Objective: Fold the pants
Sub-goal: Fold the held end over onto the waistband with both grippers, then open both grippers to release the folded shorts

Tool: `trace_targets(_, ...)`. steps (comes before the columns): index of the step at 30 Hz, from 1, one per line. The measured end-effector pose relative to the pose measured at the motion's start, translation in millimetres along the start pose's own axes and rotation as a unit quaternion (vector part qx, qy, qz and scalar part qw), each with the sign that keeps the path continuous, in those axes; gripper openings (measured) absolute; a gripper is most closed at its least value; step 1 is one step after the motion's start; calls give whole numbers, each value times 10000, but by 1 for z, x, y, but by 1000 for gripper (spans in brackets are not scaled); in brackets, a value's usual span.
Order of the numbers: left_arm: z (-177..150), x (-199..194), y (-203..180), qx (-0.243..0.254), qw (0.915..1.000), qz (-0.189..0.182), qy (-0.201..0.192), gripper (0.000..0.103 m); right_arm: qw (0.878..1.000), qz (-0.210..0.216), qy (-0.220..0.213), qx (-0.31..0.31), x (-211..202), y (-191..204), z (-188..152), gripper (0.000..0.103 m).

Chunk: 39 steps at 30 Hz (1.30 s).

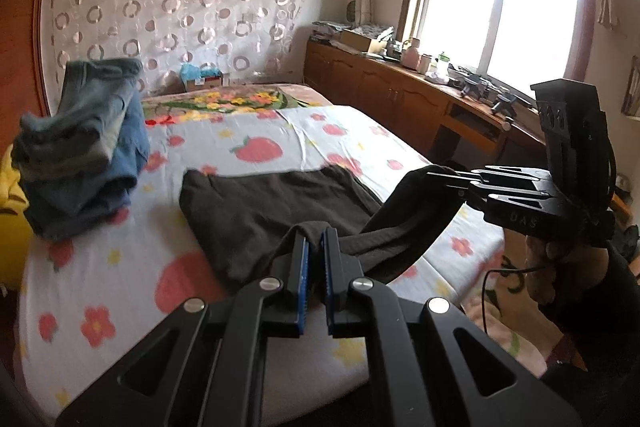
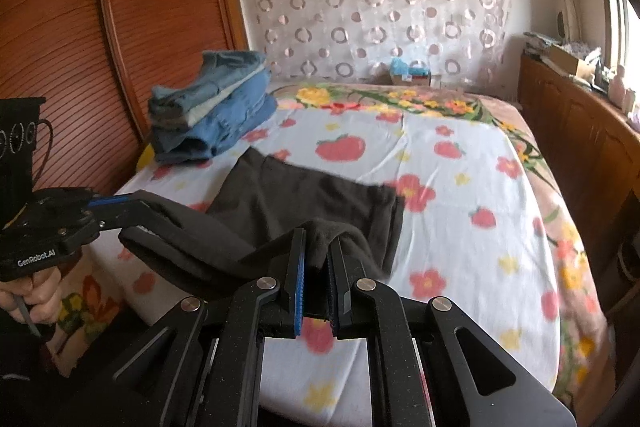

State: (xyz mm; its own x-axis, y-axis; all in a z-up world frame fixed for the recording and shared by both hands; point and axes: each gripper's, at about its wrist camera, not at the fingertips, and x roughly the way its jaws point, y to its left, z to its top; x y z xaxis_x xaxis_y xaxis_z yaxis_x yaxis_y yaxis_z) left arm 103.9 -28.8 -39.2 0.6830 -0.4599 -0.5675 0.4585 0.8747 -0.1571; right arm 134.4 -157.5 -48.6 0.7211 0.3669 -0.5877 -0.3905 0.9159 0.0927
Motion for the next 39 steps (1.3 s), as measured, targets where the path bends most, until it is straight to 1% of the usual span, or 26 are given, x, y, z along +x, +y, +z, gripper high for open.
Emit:
trace_targets(5, 18, 12, 12, -57, 9999, 154, 5, 3, 10000, -50, -14, -5, 20, -4, 20, 6)
trace_targets(9, 26, 23, 21, -78, 9993, 379, 1, 6, 10000, -81, 30, -15, 36, -8, 27, 6)
trace_targets(12, 29, 32, 28, -84, 9992, 378, -15, 8, 9998, -154, 97, -41, 49, -10, 30, 6)
trace_targets(18, 37, 47, 40, -138, 9987, 499, 10, 9, 9991, -303, 297, -39, 80, -19, 39, 6)
trace_targets(20, 39, 47, 43, -153, 9985, 526, -25, 11, 9985, -359, 408, -25, 88, -22, 39, 6)
trace_targets(21, 38, 45, 43, -137, 9983, 566, -70, 14, 9983, -371, 450, -4, 91, -23, 39, 7)
trace_targets(22, 38, 44, 43, -125, 9981, 590, -91, 19, 9982, -372, 469, -3, 93, -23, 39, 9)
trace_targets(23, 37, 42, 44, -101, 9980, 621, -114, 22, 9982, -380, 474, -12, 94, -24, 38, 16)
trace_targets(24, 37, 41, 44, -93, 9979, 633, -111, 28, 9982, -386, 462, -15, 94, -24, 38, 22)
trace_targets(25, 36, 40, 45, -89, 9979, 637, -98, 33, 9983, -380, 451, 0, 94, -24, 38, 39)
trace_targets(26, 35, 40, 46, -91, 9981, 606, -74, 34, 9985, -395, 378, 38, 92, -25, 38, 56)
trace_targets(27, 34, 40, 47, -104, 9982, 592, -40, 36, 9986, -406, 321, 70, 89, -26, 38, 60)
trace_targets(29, 30, 41, 50, -141, 9979, 629, 42, 37, 9990, -363, 234, 151, 82, -31, 37, 60)
trace_targets(32, 20, 39, 53, -215, 9973, 696, 60, 37, 9990, -342, 281, 61, 75, -33, 32, 60)
trace_targets(34, 13, 42, 54, -237, 9974, 658, 149, 37, 9984, -419, 375, -99, 74, -34, 24, 60)
trace_targets(36, 6, 48, 56, -291, 9974, 611, 263, 37, 9975, -406, 543, -182, 76, -36, 13, 60)
trace_targets(39, -3, 57, 58, -348, 9967, 588, 443, 37, 9965, -314, 763, -132, 83, -42, -2, 60)
